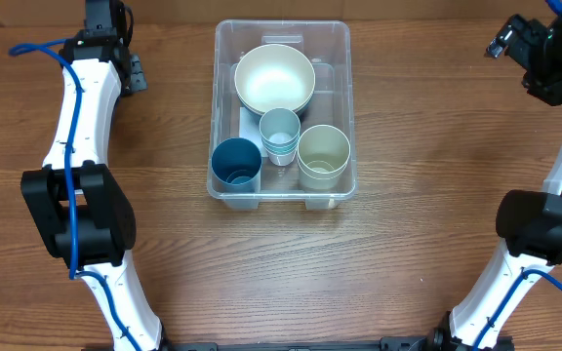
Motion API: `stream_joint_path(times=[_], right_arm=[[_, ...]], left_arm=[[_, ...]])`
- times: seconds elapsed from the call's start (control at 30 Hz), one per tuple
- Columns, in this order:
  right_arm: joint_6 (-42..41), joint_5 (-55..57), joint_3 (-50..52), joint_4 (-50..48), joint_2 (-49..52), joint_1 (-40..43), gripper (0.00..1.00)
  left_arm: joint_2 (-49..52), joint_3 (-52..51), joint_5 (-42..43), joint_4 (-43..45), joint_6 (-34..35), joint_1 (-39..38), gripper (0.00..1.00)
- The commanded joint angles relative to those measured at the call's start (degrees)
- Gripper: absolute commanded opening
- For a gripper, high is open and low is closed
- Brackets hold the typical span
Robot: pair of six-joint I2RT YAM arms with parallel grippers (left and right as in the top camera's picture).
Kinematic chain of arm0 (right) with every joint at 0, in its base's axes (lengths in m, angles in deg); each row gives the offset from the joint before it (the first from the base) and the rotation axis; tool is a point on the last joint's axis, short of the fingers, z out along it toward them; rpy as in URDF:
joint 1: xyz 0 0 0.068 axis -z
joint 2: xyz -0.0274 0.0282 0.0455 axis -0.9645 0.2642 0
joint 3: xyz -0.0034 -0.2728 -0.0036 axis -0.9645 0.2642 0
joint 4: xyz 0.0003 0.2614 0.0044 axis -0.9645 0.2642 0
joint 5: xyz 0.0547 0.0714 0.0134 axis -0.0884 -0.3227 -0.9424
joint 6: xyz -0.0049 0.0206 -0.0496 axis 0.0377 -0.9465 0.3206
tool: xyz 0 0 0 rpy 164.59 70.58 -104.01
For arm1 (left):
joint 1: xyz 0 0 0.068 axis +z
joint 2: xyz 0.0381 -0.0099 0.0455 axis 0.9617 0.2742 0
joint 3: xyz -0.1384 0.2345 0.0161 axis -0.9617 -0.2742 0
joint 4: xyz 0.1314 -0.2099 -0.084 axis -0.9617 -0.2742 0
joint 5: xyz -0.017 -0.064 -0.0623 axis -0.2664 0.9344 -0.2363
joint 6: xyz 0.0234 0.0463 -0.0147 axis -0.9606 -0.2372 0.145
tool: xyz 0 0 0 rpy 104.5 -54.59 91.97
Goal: Pack container
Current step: 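Grasp the last dark-teal cup with the left gripper, then lower the dark-teal cup into the other teal cup and release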
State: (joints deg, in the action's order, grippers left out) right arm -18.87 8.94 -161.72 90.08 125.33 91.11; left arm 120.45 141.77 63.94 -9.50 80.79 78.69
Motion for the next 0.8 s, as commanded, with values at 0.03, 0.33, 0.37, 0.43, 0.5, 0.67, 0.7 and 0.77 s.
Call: stream_joint_path(times=[0.03, 0.33, 0.37, 0.43, 0.5, 0.67, 0.7, 0.77], right_arm=[[-0.31, -0.31, -1.36, -0.31, -1.31, 0.15, 1.0], [-0.31, -0.31, -1.36, -0.31, -1.31, 0.15, 1.0], [-0.31, -0.31, -1.36, -0.31, -1.31, 0.15, 1.0], [-0.31, -0.31, -1.36, -0.31, -1.31, 0.15, 1.0], [-0.31, -0.31, -1.36, -0.31, -1.31, 0.15, 1.0], [-0.31, -0.31, -1.36, -0.31, -1.31, 0.15, 1.0], [-0.31, -0.31, -1.36, -0.31, -1.31, 0.15, 1.0], [-0.31, -0.31, -1.36, -0.31, -1.31, 0.15, 1.0]], left_arm=[[-4.46, 4.0, 6.12, -4.9, 1.42, -0.87, 0.04], [-24.94, 10.49, 23.78, -18.95, 0.46, -8.41, 0.04], [-26.77, 10.49, 25.38, -20.35, -0.5, -10.54, 0.04], [-30.18, 10.49, 25.83, -23.78, -3.26, -16.72, 0.04], [-32.33, 10.49, 25.24, -26.56, -4.28, -21.75, 0.04], [-32.83, 10.49, 23.32, -32.48, -4.28, -26.82, 0.04], [-32.83, 10.49, 23.47, -34.07, -4.24, -27.08, 0.04], [-32.83, 10.49, 23.5, -36.5, -4.26, -27.43, 0.04]])
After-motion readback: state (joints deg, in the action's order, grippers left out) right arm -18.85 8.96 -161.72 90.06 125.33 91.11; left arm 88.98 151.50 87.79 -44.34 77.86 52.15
